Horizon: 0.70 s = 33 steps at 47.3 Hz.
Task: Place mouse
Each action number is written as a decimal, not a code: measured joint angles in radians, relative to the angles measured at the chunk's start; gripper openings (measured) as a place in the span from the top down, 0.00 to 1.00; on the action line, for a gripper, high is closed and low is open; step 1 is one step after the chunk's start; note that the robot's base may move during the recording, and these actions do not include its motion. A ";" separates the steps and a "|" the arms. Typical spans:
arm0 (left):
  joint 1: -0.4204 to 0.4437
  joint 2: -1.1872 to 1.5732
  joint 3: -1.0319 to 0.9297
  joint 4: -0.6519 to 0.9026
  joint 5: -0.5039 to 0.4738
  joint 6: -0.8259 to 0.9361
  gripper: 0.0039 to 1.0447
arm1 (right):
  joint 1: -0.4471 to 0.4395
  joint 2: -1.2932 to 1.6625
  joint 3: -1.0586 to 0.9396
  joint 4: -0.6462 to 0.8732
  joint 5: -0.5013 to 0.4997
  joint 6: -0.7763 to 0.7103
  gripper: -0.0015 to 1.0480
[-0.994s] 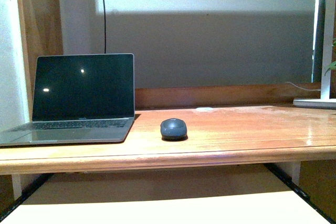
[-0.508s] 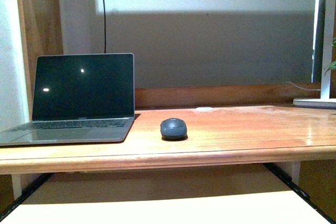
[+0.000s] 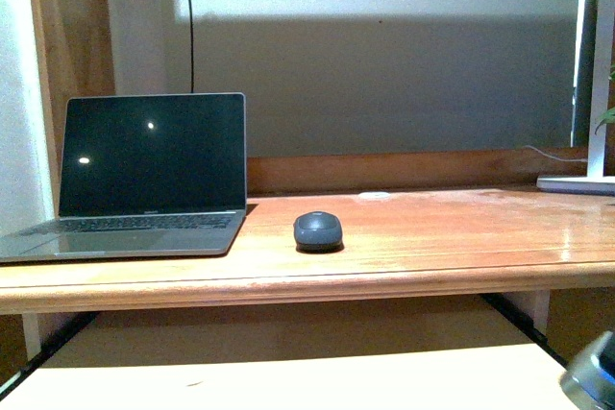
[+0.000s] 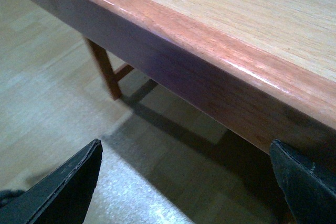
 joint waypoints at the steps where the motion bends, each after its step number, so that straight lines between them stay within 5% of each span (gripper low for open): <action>1: 0.000 0.000 0.000 0.000 0.000 0.000 0.07 | 0.008 0.027 0.020 0.015 0.034 0.011 0.07; 33: 0.000 0.000 0.000 0.000 0.000 0.000 0.07 | 0.153 0.414 0.484 0.015 0.601 0.306 0.07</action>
